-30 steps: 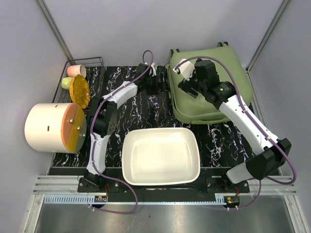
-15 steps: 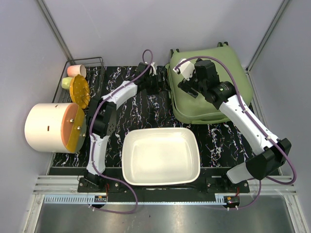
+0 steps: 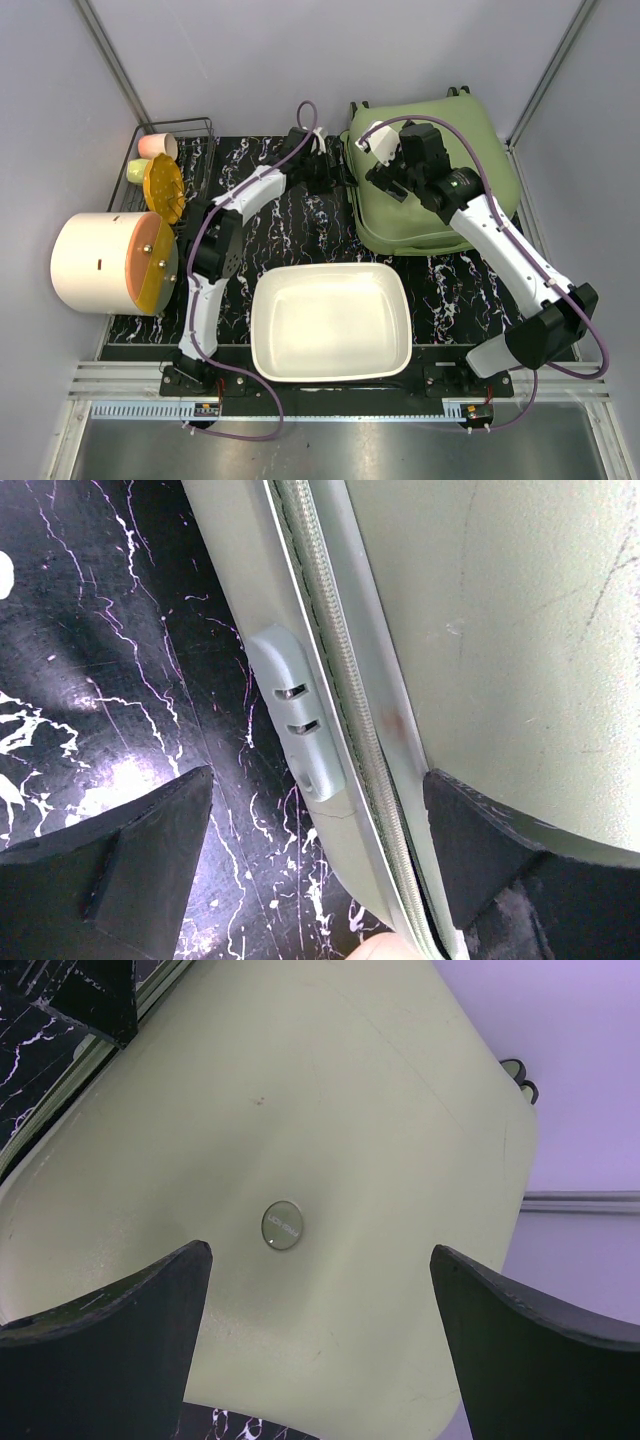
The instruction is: Open, take out, and arrange the luggage
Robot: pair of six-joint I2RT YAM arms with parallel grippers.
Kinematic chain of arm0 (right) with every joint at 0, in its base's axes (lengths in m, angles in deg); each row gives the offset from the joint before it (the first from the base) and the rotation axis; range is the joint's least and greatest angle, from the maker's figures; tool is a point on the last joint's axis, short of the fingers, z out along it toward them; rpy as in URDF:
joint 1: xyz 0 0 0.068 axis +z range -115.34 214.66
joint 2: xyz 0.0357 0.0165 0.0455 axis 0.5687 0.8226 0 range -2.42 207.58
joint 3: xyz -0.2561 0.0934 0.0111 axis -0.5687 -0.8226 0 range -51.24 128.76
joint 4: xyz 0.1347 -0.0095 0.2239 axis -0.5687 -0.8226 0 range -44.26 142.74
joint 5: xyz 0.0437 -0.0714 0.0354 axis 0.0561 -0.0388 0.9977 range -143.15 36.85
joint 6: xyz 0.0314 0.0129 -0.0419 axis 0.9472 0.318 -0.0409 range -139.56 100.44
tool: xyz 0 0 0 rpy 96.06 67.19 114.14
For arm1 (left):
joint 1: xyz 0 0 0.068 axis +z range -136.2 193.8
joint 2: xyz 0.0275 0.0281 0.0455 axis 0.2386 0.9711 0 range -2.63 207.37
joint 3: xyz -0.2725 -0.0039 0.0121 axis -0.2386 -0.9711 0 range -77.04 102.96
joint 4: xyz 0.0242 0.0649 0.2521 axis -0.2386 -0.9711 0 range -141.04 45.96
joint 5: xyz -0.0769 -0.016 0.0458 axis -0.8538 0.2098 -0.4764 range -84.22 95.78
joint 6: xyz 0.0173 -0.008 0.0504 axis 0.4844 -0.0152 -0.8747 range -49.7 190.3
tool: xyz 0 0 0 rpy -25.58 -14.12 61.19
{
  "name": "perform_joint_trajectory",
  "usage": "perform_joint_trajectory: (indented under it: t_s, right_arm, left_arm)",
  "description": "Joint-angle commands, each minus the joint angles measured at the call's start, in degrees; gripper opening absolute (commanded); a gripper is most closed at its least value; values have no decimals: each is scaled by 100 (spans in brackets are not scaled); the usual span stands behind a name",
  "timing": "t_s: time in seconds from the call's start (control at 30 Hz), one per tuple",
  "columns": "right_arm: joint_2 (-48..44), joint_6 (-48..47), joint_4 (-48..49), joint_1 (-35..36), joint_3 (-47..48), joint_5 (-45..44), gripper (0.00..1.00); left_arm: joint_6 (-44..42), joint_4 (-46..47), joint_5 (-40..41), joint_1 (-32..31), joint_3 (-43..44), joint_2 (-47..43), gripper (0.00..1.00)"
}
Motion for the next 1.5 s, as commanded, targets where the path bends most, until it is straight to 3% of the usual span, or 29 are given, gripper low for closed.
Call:
perform_joint_trajectory:
  t_s: [0.0, 0.27, 0.5, 0.77, 1.0, 1.07, 1.27, 1.47]
  right_arm:
    - [37, 101, 154, -1, 130, 58, 100]
    - [37, 66, 136, -1, 103, 84, 100]
    - [11, 4, 136, -18, 59, 119, 100]
    - [63, -5, 136, -27, 77, 199, 100]
    - [37, 4, 127, -36, 59, 190, 100]
    - [37, 13, 119, -27, 59, 216, 100]
    - [-68, 109, 5, -36, 60, 357, 100]
    - [-428, 22, 346, -27, -151, 664, 100]
  left_arm:
    - [134, 182, -59, -37, 218, 248, 89]
    - [20, 279, -33, -54, 96, 459, 88]
    - [335, 1647, -700, 218, -1117, 152, 85]
    - [503, 1905, -947, 271, -1223, 407, 84]
    - [-208, 1327, -52, -71, -803, 222, 87]
    - [-192, 1219, 63, -203, -547, 292, 96]
    - [687, 2254, -745, -221, -265, 434, 99]
    - [178, 1783, -622, -493, 428, -173, 99]
